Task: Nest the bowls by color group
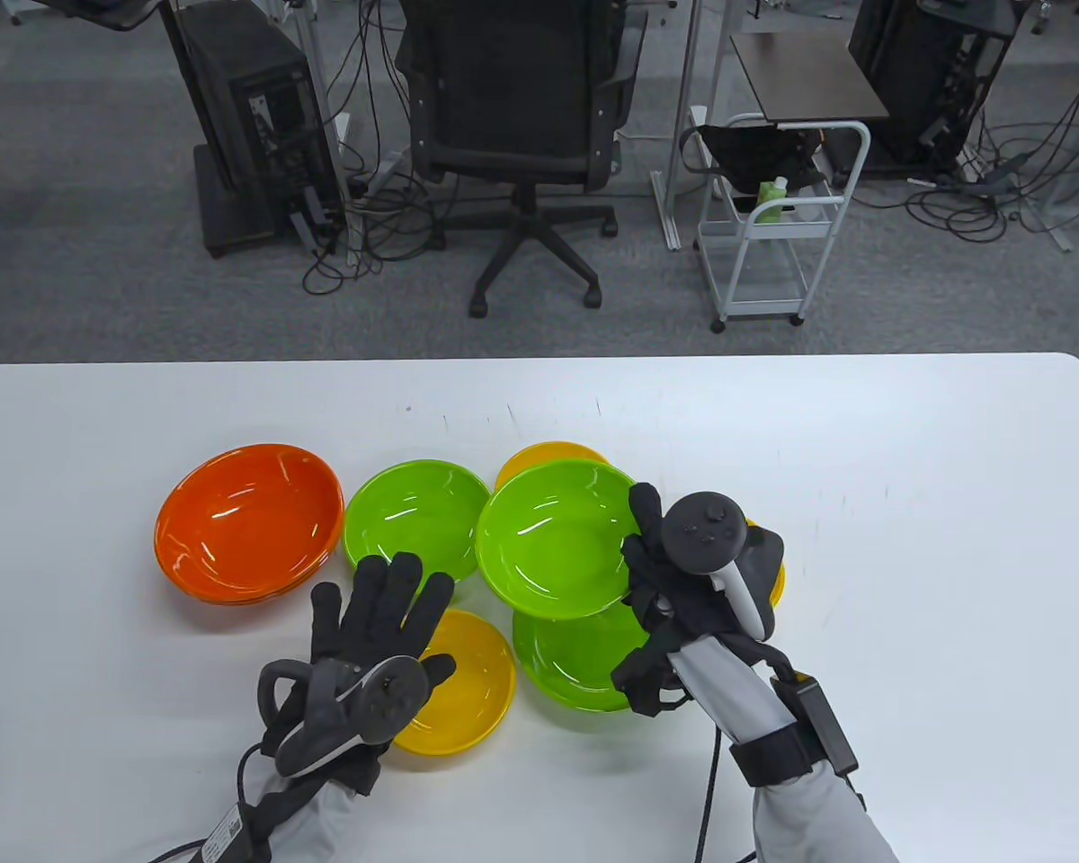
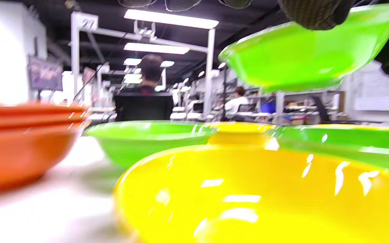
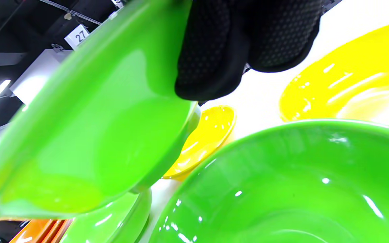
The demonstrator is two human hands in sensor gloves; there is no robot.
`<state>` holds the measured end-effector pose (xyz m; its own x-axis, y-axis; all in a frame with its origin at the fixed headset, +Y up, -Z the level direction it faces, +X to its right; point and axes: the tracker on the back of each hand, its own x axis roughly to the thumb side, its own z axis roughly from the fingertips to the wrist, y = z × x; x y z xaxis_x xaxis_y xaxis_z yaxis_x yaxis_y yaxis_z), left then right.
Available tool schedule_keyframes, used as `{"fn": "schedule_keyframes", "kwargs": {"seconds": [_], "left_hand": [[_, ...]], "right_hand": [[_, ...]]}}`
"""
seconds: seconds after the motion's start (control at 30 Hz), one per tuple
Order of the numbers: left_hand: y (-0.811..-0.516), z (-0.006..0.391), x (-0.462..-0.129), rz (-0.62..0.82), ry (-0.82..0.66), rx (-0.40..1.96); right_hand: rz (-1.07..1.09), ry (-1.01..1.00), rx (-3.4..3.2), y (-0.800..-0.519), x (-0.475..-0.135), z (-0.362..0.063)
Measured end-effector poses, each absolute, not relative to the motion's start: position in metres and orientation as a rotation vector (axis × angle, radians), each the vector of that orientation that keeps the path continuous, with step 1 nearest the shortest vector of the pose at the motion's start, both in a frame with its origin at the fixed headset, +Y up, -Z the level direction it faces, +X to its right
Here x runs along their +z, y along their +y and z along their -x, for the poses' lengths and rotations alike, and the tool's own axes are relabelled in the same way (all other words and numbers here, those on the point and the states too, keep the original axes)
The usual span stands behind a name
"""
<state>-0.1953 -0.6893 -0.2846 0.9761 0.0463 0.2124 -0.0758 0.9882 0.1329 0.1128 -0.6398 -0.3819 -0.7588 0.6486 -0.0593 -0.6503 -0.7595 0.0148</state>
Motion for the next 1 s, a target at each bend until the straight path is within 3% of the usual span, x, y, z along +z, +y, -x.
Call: {"fn": "schedule_keyframes", "kwargs": {"seconds": [0.1, 0.43, 0.77, 1.0], "left_hand": [[-0.703, 0.209, -0.286, -0.052, -0.162, 0.128], [-0.716, 0.230, -0.289, -0.024, -0.096, 0.128], [-0.718, 0.246, -0.292, 0.006, -0.052, 0.199], [-0.718, 0.248, -0.292, 0.018, -0.048, 0.209]], "right_hand": [[0.101, 0.049, 2.443, -0.637, -0.395, -0.105], [0.152, 0.054, 2.556, -0.640, -0.445, -0.053], [0.029, 0.137, 2.756, -0.656, -0.464, 0.024], [0.017, 0.223, 2.782, -0.669, -0.470, 0.048]]}}
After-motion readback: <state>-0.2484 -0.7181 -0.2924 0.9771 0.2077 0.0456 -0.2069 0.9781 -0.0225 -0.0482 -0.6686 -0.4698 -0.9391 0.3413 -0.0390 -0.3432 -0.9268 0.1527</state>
